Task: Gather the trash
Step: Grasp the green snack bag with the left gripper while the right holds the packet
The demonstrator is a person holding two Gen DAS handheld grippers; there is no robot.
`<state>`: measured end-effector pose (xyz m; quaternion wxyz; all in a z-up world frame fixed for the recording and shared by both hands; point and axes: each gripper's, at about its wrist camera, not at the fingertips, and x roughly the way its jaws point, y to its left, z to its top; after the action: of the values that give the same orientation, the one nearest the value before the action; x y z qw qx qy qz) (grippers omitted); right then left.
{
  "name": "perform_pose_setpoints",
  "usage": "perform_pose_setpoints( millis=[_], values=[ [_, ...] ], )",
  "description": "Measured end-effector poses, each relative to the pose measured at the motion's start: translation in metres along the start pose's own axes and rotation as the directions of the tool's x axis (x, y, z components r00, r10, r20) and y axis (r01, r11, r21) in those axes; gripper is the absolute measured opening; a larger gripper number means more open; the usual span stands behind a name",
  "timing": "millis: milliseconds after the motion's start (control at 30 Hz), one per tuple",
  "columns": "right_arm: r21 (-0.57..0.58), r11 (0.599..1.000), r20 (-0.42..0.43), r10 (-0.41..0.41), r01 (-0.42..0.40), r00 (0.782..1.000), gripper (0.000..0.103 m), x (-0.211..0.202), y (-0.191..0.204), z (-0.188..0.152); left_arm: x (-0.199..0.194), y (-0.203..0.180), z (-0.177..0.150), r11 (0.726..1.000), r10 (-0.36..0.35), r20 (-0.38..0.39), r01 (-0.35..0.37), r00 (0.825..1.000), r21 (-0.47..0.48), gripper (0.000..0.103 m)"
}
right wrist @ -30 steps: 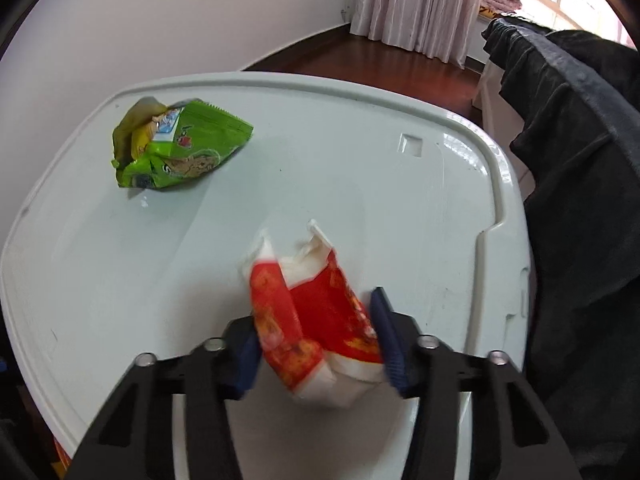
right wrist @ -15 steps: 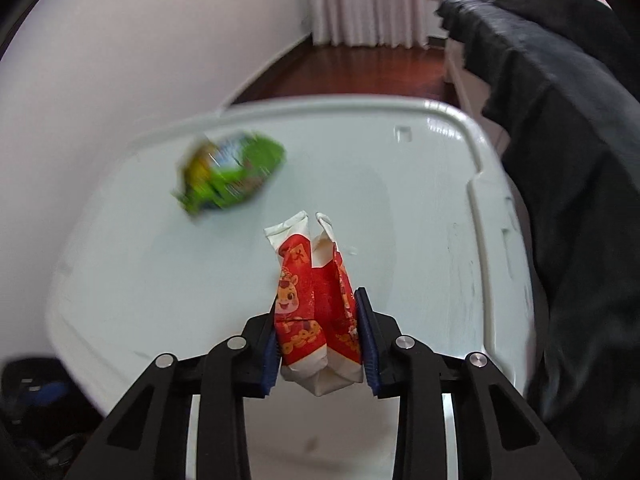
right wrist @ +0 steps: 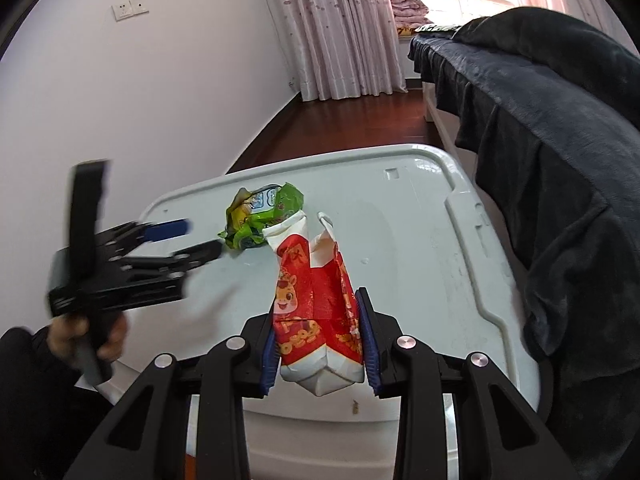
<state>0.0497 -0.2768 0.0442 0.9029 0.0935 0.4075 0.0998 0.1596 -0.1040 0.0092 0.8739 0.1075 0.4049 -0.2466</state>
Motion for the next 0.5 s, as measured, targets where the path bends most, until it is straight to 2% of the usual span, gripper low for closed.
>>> perform_pose_setpoints(
  millis=[167,367,500],
  values=[
    [-0.006,1.0,0.009,-0.002,0.002,1.0,0.034,0.003,0.0,0.002,0.031,-0.008,0.013,0.995,0.036,-0.007,-0.035,0.999,0.09,0.075],
    [0.004,1.0,0.007,0.001,-0.001,1.0,0.034,0.006,0.0,0.003,0.054,-0.003,0.025,0.995,0.051,0.012,-0.052,0.999,0.081,0.077],
    [0.012,1.0,0.001,0.006,-0.006,1.0,0.034,0.008,-0.001,0.004,0.066,-0.004,0.034,0.991,0.093,0.035,-0.096,0.995,0.089,0.081]
  ],
)
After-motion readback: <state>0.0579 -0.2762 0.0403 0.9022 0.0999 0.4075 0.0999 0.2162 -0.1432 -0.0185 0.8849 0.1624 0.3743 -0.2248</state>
